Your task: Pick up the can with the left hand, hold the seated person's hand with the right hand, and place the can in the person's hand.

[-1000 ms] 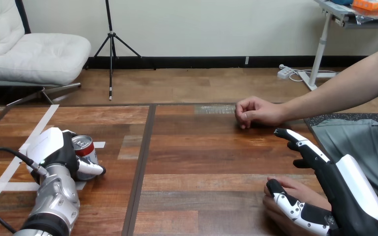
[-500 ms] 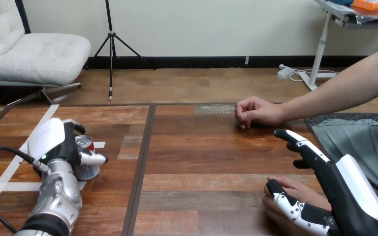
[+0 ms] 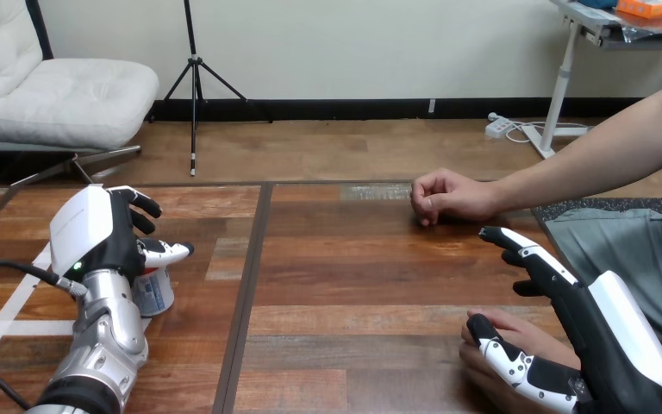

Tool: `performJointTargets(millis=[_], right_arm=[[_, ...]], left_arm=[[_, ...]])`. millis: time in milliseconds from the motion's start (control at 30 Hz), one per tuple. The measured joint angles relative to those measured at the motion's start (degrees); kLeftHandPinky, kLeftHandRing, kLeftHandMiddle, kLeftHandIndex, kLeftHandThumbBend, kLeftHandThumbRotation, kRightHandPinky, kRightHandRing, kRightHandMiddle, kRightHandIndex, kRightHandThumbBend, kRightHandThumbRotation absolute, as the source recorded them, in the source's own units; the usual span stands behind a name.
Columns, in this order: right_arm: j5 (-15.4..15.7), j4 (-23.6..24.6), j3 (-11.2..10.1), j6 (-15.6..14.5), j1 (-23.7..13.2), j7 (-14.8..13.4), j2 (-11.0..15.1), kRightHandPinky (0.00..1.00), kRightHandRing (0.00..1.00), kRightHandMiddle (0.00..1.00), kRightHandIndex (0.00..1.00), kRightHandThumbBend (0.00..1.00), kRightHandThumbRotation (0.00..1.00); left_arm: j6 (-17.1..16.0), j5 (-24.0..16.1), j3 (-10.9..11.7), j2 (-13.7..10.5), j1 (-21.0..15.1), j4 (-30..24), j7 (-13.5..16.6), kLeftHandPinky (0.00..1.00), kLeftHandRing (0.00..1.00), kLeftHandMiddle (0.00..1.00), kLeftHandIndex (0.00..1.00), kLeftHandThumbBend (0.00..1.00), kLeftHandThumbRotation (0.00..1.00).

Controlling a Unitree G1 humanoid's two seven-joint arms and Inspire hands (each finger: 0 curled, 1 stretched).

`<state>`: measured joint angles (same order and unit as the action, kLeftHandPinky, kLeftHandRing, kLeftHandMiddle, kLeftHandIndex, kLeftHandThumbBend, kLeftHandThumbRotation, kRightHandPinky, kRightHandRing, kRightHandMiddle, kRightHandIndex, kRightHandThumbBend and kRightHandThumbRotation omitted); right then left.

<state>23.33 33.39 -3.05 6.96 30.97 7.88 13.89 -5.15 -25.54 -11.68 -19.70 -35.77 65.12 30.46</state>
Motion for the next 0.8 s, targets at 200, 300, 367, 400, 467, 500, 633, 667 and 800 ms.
performJointTargets(millis=[200,300,367,400,467,500,633,667,800], right_arm=[[0.0,0.0,0.0,0.0,0.0,0.0,0.0,0.79,0.89,0.92,0.88,0.35,0.00],[0.0,0.0,0.0,0.0,0.0,0.0,0.0,0.79,0.89,0.92,0.88,0.35,0.00],[0.0,0.0,0.0,0.0,0.0,0.0,0.0,0.79,0.89,0.92,0.88,0.36,0.00],[0.0,0.0,0.0,0.0,0.0,0.0,0.0,0.79,0.89,0.92,0.88,0.36,0.00],[0.0,0.0,0.0,0.1,0.0,0.0,0.0,0.79,0.89,0.92,0.88,0.36,0.00],[0.0,0.0,0.0,0.1,0.0,0.0,0.0,0.79,0.89,0.92,0.88,0.36,0.00],[0.0,0.0,0.0,0.1,0.0,0.0,0.0,0.79,0.89,0.92,0.88,0.36,0.00],[0.0,0.0,0.0,0.1,0.0,0.0,0.0,0.79,0.89,0.92,0.88,0.36,0.00],[0.0,0.0,0.0,0.1,0.0,0.0,0.0,0.78,0.89,0.91,0.88,0.36,0.00]], left_arm=[[-0.9,0.5,0.3,0.0,0.1,0.2,0.2,0.43,0.47,0.50,0.50,0.74,0.00],[-1.3,0.6,0.5,0.0,0.3,0.2,0.2,0.44,0.47,0.50,0.50,0.74,0.00],[-1.6,0.6,0.7,0.0,0.5,0.2,0.2,0.44,0.47,0.50,0.50,0.74,0.00],[-1.7,0.6,0.7,0.0,0.6,0.2,0.2,0.44,0.47,0.50,0.50,0.74,0.00],[-1.8,0.6,0.8,0.0,0.7,0.2,0.2,0.44,0.47,0.50,0.50,0.74,0.00],[-1.8,0.6,0.8,0.0,0.8,0.2,0.2,0.44,0.47,0.50,0.49,0.74,0.00],[-1.8,0.7,0.9,0.0,1.0,0.2,0.2,0.43,0.46,0.50,0.49,0.74,0.00],[-1.8,0.7,0.9,0.0,1.1,0.2,0.2,0.43,0.46,0.50,0.49,0.74,0.00],[-1.8,0.6,0.9,0.0,1.3,0.2,0.1,0.43,0.46,0.50,0.49,0.74,0.00]])
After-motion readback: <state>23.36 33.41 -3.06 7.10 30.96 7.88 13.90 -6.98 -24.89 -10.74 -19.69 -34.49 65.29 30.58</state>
